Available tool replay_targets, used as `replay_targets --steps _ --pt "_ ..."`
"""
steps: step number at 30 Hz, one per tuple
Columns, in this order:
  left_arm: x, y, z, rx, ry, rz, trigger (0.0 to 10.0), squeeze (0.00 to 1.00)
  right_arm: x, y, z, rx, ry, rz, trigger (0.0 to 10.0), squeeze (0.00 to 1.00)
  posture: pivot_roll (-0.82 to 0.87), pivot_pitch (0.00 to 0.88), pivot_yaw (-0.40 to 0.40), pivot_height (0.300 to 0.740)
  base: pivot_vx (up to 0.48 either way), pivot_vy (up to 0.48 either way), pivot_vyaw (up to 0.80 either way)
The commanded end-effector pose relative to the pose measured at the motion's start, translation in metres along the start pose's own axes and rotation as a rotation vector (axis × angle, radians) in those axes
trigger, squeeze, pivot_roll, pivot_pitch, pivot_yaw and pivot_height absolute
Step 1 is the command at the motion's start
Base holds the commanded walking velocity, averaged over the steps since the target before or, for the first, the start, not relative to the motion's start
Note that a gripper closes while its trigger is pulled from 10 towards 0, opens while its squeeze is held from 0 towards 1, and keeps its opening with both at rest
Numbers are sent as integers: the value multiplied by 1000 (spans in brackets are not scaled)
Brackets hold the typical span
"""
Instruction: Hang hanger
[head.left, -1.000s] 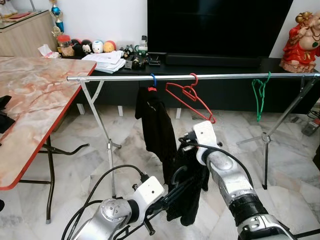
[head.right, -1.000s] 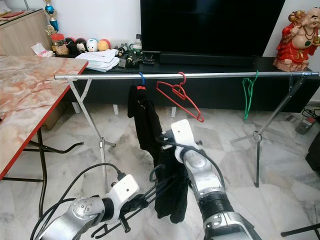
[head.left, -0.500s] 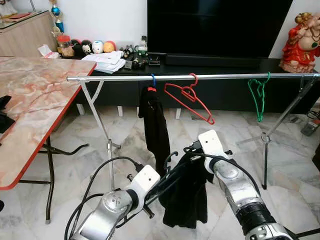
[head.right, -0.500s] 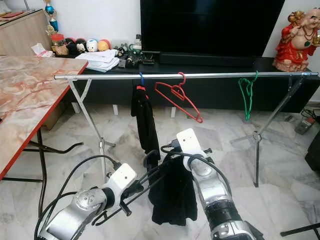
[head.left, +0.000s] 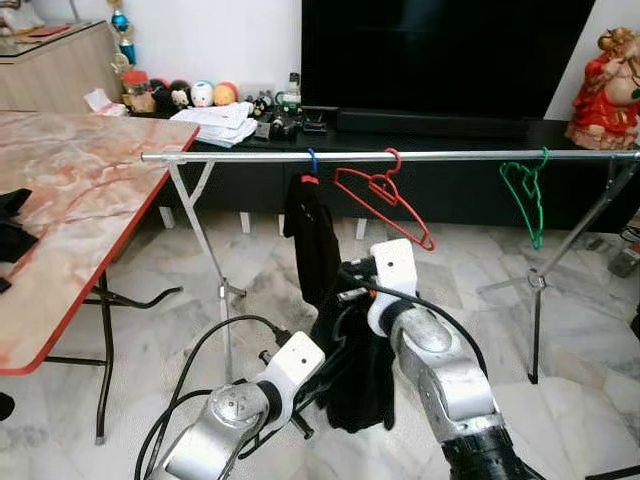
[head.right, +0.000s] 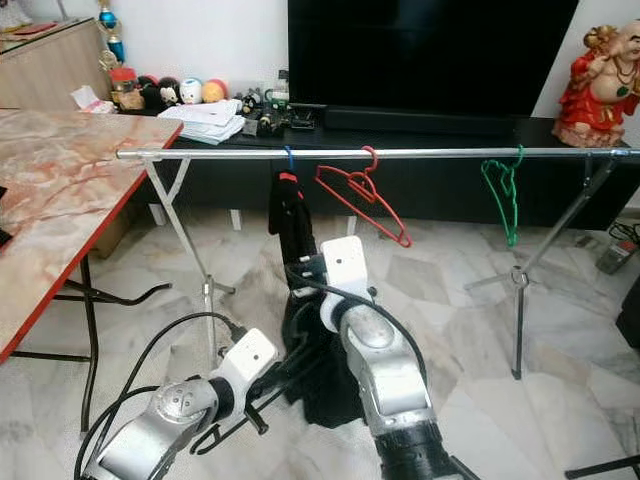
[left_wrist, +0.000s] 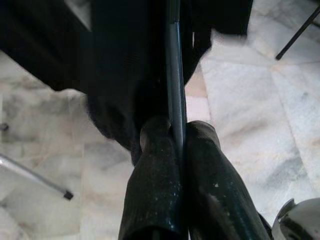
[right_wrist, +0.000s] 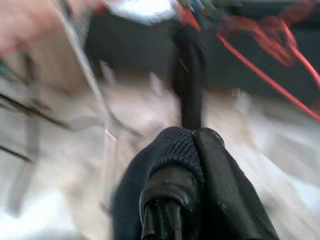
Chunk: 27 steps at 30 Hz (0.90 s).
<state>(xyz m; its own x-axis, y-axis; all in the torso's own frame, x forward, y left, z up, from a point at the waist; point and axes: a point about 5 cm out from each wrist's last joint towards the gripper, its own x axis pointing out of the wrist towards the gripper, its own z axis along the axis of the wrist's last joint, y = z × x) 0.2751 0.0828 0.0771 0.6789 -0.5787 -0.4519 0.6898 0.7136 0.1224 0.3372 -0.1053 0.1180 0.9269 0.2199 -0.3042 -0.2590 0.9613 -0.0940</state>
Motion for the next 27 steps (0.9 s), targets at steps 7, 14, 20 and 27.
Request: replay_targets --steps 7,14,20,27 --pt "-5 10 1 18 10 31 10000 0 -3 -38 -18 -91 85 -186 10000 0 44 0 -28 740 0 0 0" --pt "-15 -1 -4 65 42 -78 10000 0 3 -52 -13 -54 58 -302 10000 0 49 0 -24 740 0 0 0" --pt "-14 6 -9 68 92 -16 10000 0 3 -53 -10 -65 49 -307 10000 0 50 0 -26 740 0 0 0" --pt "-10 7 1 29 31 -3 10000 0 6 -35 -10 -36 37 -205 10000 0 45 0 -23 740 0 0 0"
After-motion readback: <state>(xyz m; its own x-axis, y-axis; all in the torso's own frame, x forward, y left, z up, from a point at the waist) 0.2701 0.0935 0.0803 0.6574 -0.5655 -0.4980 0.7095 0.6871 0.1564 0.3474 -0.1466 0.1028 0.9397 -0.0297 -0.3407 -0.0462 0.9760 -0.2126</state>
